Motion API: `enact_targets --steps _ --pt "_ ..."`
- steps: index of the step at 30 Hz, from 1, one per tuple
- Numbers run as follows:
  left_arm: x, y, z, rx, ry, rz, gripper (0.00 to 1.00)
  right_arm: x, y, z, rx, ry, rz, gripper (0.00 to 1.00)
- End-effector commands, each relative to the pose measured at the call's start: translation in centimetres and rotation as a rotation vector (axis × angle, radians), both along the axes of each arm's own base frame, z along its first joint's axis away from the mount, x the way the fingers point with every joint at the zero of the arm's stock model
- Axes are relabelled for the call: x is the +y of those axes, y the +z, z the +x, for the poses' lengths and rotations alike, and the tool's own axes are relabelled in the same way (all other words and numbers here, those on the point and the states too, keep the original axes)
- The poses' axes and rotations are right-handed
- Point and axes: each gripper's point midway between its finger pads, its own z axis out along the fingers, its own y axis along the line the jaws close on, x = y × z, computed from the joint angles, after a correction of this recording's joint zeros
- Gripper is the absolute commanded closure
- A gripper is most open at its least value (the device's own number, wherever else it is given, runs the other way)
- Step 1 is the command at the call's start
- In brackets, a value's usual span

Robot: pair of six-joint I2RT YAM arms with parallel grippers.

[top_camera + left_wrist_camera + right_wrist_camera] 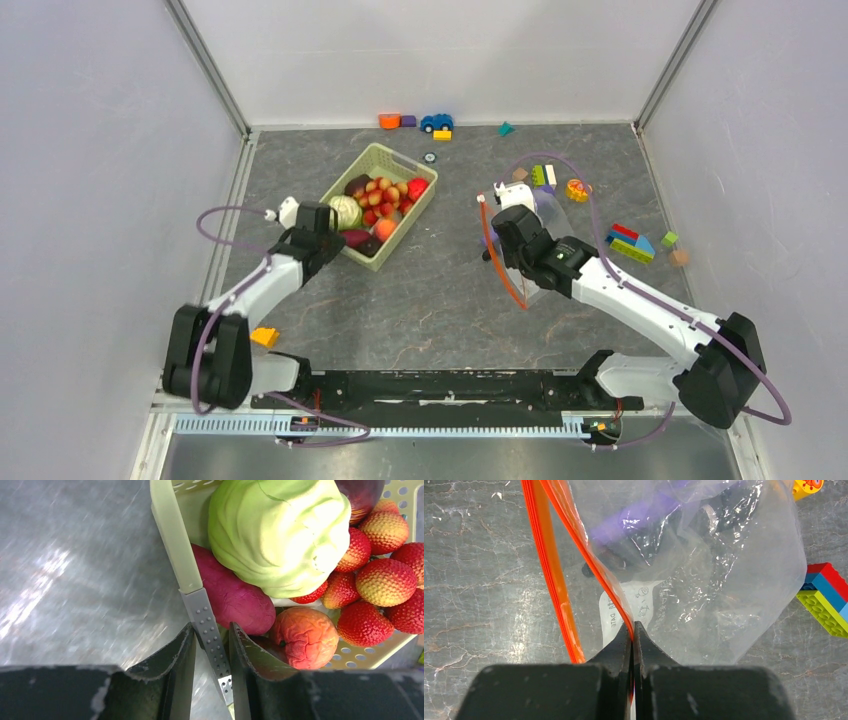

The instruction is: Place the food in the zip-top bag and seal the zipper

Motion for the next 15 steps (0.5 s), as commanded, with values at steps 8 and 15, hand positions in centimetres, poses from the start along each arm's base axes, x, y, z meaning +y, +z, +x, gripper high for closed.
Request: enact_targets --steps 8,15 --pt "0.8 -0.8 -11.7 0.057 -0.040 -0.033 0.49 0.3 0.9 0.2 -0.045 0.010 0.041 1.00" --pt "0.3 4.8 -12.1 -0.084 -0.113 -0.049 0.05 0.3 0.8 0.1 -0.040 0.021 0.036 1.00"
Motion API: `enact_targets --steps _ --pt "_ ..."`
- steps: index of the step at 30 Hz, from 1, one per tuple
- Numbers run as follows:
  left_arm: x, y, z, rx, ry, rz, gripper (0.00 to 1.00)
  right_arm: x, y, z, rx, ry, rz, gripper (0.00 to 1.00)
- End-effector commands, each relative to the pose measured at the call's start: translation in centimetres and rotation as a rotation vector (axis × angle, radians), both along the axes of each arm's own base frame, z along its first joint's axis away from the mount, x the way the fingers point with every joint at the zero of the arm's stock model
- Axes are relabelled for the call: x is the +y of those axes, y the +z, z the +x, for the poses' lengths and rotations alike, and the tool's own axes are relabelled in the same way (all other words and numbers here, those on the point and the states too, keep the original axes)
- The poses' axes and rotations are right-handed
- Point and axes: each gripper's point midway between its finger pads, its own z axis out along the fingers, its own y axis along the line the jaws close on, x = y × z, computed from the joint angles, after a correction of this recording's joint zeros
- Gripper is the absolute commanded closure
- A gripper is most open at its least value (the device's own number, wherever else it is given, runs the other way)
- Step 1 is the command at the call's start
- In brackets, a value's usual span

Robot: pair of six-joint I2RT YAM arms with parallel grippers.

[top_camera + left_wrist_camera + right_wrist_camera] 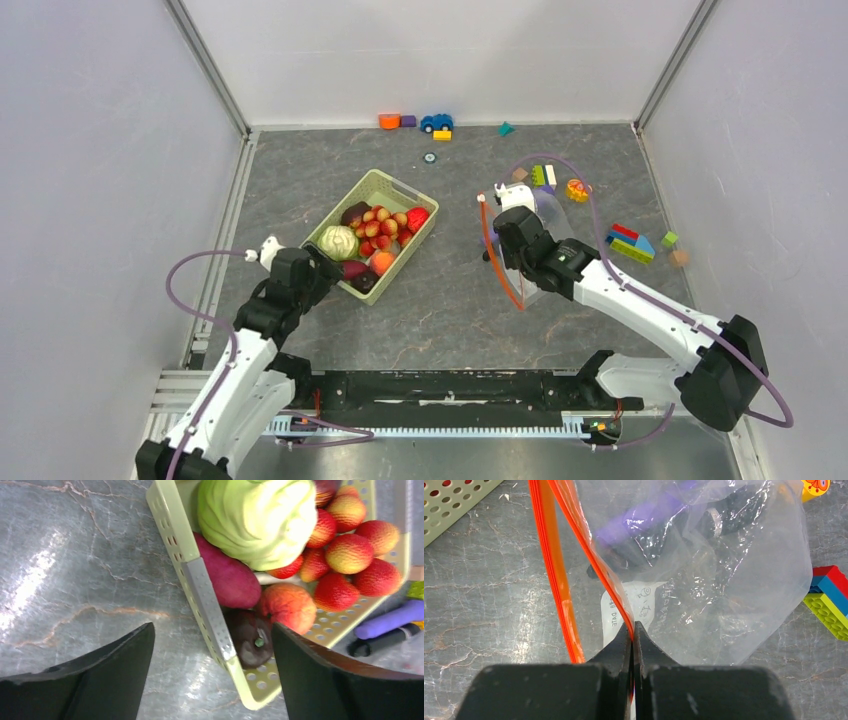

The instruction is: Place the food in the zip-top bag and seal the zipper

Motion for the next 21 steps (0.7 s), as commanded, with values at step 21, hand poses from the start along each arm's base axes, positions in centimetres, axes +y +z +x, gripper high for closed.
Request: enact_targets --steps 21 --pt "-11.0 7.9 9.3 -0.084 -0.738 0.275 0.00 -0.4 0.9 -0.2 -0.035 0.011 0.017 1.00"
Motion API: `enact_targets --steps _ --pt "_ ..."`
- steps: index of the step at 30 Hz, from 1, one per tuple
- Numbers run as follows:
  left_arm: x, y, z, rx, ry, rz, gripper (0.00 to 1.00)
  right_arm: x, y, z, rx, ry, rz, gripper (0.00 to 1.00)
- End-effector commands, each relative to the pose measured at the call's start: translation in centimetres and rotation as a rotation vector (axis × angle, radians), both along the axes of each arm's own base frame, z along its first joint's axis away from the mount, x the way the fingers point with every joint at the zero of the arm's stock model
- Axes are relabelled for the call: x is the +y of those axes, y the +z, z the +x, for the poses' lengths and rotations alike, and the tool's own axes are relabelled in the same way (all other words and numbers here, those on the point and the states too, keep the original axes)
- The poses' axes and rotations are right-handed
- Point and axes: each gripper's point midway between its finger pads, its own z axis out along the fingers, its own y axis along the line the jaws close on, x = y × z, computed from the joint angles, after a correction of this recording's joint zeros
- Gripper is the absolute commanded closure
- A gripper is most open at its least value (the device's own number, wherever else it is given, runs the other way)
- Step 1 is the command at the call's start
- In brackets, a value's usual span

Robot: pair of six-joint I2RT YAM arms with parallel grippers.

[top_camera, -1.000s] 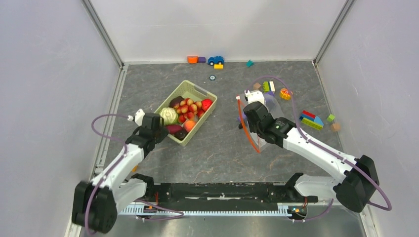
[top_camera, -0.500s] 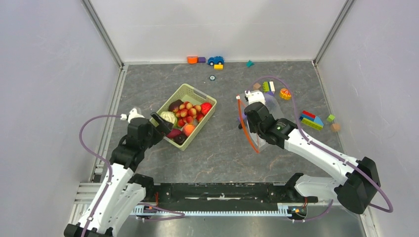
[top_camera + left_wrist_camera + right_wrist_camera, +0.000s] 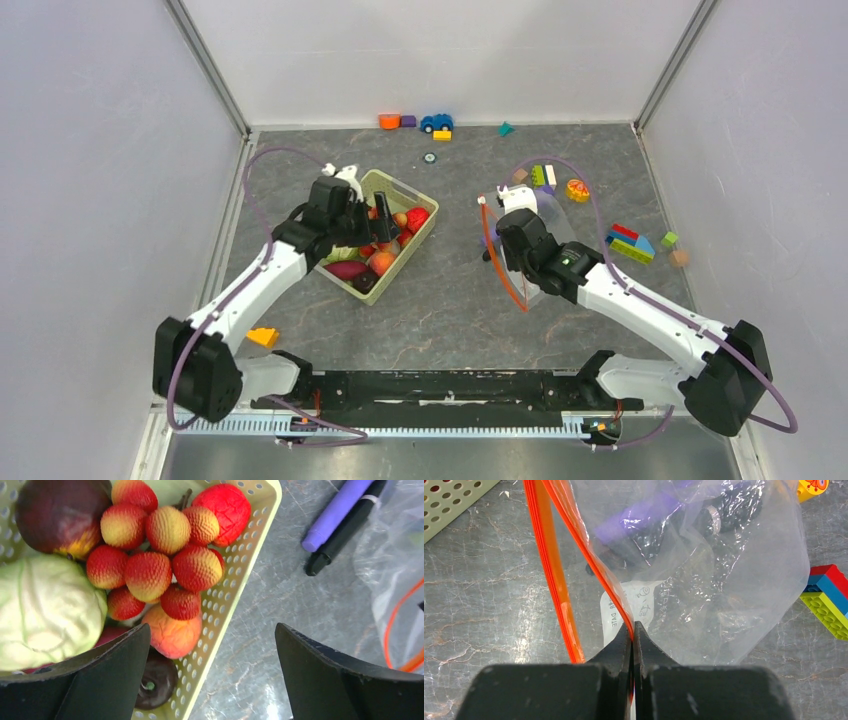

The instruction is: Place the food in the zip-top bag and seal the zipper

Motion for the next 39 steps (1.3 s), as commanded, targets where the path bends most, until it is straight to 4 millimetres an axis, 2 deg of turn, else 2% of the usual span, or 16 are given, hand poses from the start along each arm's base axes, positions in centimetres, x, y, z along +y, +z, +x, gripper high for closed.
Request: enact_targets --steps 1,4,8,15,18,22,25,30,32,39 --pt "0.6 0.5 2.6 -0.067 -0.026 0.182 0.00 -0.2 0.8 0.2 -0.032 -0.001 0.012 1.00" --pt "0.2 -1.1 3.3 -0.024 -0.036 0.204 0.01 -0.3 0.7 0.2 -0.028 -0.005 0.004 1.00" --pt "1.2 -3.2 4.4 0.030 0.018 0.283 0.02 -0.5 0.6 0.1 -0.024 -0.011 -0.001 1.00" --pt "-0.3 -6.3 5.1 0.106 -0.020 0.269 0.08 -0.6 0.5 -0.2 -0.022 -0.011 0.011 1.00" --pt "-0.2 -7.3 5.5 0.127 -0.005 0.286 0.16 -0.5 0.6 -0.5 -0.020 -0.002 0.023 1.00" --pt "0.0 -7.6 5.6 0.132 0.007 0.296 0.42 -0.7 0.7 -0.8 -0.025 0.002 0.034 1.00" --pt "-0.1 -6.9 5.5 0.103 0.009 0.280 0.56 -0.8 0.8 -1.0 -0.030 0.002 0.041 1.00" --pt "0.0 -3.9 5.4 0.010 0.018 0.237 0.80 -1.0 0.7 -1.2 -0.026 0.004 0.041 1.00" --pt "0.0 -2.5 5.2 -0.031 0.022 0.217 0.97 -1.1 0.6 -1.3 -0.022 0.003 0.035 1.00" --pt "-0.9 3.1 3.3 -0.179 -0.037 0.088 0.98 -1.3 0.8 -1.7 -0.005 0.002 0.029 1.00"
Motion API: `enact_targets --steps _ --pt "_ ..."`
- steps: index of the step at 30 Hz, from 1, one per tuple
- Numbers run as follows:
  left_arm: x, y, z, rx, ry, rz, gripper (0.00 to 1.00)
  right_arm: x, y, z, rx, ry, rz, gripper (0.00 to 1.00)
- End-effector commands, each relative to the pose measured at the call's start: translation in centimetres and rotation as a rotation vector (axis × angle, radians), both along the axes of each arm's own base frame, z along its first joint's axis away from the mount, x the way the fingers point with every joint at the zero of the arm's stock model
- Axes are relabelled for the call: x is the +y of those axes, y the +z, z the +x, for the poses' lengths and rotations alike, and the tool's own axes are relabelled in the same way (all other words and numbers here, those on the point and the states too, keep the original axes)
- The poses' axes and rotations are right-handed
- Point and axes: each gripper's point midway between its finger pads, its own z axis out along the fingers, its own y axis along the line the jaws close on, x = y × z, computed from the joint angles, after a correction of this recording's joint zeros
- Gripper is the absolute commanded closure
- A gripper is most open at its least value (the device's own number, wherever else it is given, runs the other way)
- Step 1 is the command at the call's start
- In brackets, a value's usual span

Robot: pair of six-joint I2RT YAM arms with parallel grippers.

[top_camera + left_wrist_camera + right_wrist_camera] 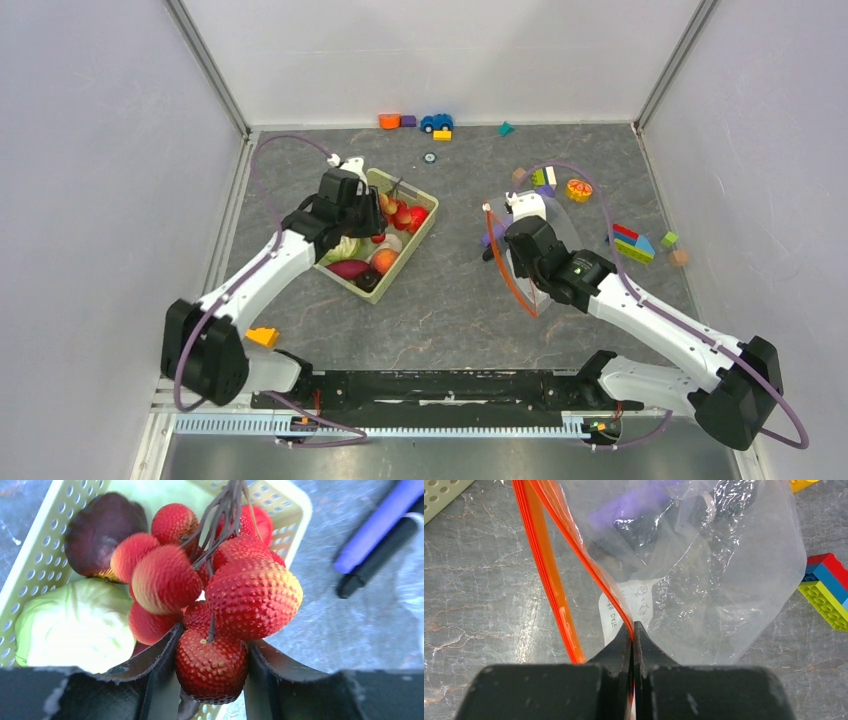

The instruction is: Place the food in the zip-top bag and seal the zipper

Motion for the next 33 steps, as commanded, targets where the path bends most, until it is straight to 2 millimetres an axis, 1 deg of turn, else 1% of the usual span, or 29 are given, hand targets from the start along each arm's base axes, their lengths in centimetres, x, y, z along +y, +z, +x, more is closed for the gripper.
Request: enact_targets --steps 1,6,8,12,14,17,20,24,27,30,33 --pt "-1.8 5.2 -0.6 -0.163 -0.106 -0.115 0.98 -0.1 0.8 -0.3 -0.002 -0.002 0.023 1.00" --pt "-2.3 8.2 -2.7 -0.229 -0.162 -0.199 0.98 0.4 1.7 -0.3 -0.013 0.009 0.058 1.00" --pt "-2.9 9.3 -3.8 -0.255 -0.214 -0.241 0.98 0.5 2.1 -0.3 -0.021 0.011 0.070 1.00" --pt "-5.2 12.0 -7.1 -0.310 -0.409 -0.366 0.98 0.7 3.0 -0.2 -0.038 -0.002 0.103 1.00" --pt "-6.3 13.4 -9.1 -0.337 -0.518 -0.436 0.98 0.8 3.5 0.0 -0.046 -0.014 0.123 1.00" --pt "-7.6 14.8 -11.8 -0.374 -0.656 -0.530 0.98 1.2 3.9 0.2 -0.047 -0.024 0.148 1.00" --pt "-8.6 16.3 -14.4 -0.410 -0.788 -0.628 0.98 1.7 3.9 0.4 -0.037 -0.023 0.157 1.00" --pt "-9.6 17.9 -16.9 -0.448 -0.911 -0.762 0.98 2.6 4.2 0.6 -0.024 -0.012 0.187 1.00" --pt "-10.4 18.5 -18.6 -0.449 -1.001 -0.830 0.98 3.7 4.8 0.5 -0.031 0.022 0.246 1.00" --pt "-11.4 18.7 -19.4 -0.437 -1.044 -0.863 0.98 5.2 5.6 0.3 -0.038 0.087 0.313 1.00" --pt "-12.5 18.2 -20.0 -0.377 -1.073 -0.884 0.98 5.6 6.3 0.2 -0.053 0.099 0.350 1.00"
